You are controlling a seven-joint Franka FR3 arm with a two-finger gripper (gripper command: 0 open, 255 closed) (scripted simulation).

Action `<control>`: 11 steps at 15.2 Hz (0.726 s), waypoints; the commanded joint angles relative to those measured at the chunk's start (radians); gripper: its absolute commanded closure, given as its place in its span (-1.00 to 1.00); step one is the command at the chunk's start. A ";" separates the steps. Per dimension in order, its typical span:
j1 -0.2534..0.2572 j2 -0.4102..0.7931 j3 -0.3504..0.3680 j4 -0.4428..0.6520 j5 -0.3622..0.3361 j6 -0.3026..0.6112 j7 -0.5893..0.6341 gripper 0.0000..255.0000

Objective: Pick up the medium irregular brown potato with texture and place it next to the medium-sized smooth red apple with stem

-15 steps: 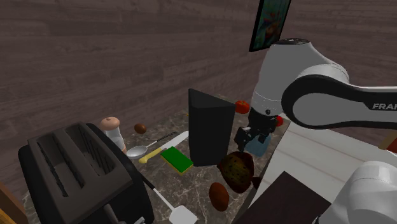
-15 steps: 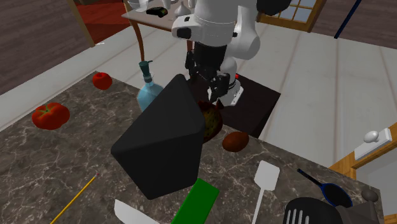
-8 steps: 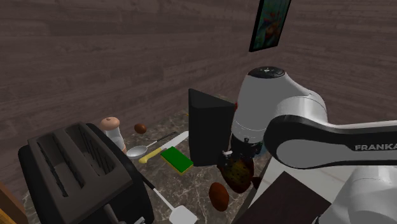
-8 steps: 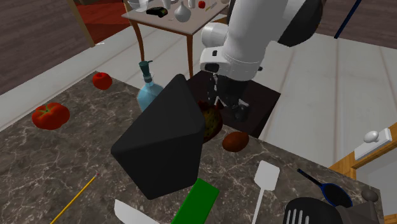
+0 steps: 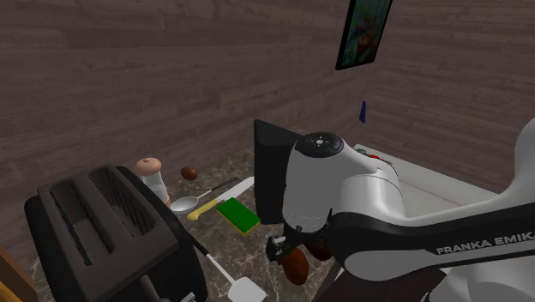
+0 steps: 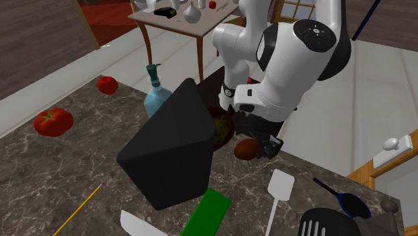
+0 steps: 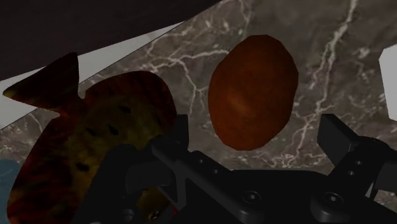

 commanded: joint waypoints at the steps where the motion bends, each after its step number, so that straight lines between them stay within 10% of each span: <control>1: -0.008 0.023 0.014 -0.013 -0.006 0.035 0.011 -1.00; 11: -0.027 0.073 0.038 -0.044 -0.025 0.112 0.028 -1.00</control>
